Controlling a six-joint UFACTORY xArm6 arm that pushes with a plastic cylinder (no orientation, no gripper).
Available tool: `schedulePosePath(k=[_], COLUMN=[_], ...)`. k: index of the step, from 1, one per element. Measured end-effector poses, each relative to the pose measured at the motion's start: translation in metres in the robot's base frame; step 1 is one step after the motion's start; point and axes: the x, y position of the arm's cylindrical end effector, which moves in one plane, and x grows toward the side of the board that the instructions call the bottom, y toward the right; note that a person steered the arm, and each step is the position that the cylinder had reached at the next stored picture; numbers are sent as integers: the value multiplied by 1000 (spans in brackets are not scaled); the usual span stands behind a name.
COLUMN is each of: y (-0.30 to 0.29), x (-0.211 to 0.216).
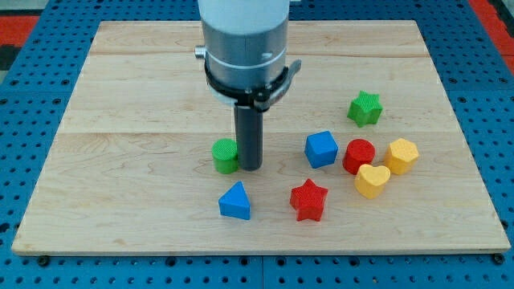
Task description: Push the red circle into the yellow heart and yellow hexagon
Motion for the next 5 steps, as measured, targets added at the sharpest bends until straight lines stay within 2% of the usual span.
schedulePosePath(k=[1,3,4,5], y=[20,43,38,60], x=[-27,-24,3,14])
